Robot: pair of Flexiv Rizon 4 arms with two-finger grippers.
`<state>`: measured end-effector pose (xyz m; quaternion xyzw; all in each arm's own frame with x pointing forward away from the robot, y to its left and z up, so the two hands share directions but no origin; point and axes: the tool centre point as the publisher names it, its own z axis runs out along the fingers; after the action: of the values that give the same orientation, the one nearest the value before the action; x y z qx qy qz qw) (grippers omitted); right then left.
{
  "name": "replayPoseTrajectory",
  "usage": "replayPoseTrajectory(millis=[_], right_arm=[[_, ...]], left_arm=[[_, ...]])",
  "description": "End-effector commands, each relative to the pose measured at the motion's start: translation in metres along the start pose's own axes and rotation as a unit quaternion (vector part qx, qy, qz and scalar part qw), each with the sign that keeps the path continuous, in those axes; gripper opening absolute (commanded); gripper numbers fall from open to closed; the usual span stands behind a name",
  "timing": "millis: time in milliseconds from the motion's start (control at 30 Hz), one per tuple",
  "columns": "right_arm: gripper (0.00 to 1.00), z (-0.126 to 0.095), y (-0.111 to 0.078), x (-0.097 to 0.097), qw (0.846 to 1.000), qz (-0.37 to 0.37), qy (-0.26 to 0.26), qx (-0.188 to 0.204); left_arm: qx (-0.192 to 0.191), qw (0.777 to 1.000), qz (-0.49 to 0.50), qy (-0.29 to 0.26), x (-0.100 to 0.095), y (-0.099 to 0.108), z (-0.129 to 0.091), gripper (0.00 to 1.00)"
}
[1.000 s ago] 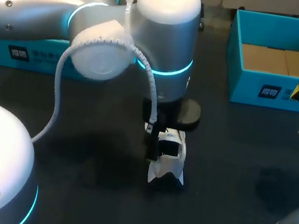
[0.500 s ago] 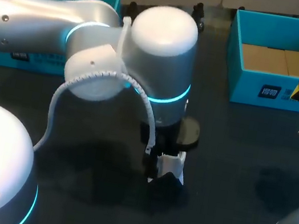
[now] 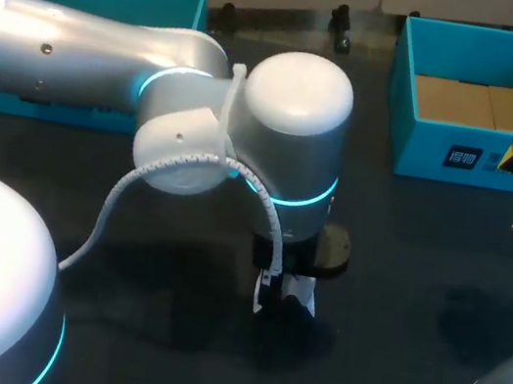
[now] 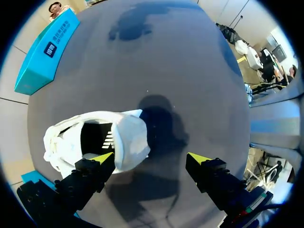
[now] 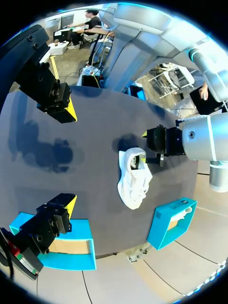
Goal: Take the shoe out of the shoebox, open the shoe tongue, remove and reinsert the insole, then place the shoe into the shoebox
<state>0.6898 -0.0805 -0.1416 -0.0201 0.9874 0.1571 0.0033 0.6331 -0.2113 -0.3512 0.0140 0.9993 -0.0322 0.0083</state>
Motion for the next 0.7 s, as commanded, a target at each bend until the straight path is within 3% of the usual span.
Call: replayPoseTrajectory(millis=[33, 700], right_arm=[[1.00, 0.001, 0.000, -0.001, 1.000, 0.000, 0.001, 0.001], [1.00, 0.001, 0.000, -0.001, 1.000, 0.000, 0.001, 0.001]], left_arm=[[-0.013, 1.000, 0.000, -0.004, 0.002, -0.015, 0.007, 1.00], [-0.050, 0.999, 0.009, -0.010, -0.004, -0.017, 0.037, 1.00]])
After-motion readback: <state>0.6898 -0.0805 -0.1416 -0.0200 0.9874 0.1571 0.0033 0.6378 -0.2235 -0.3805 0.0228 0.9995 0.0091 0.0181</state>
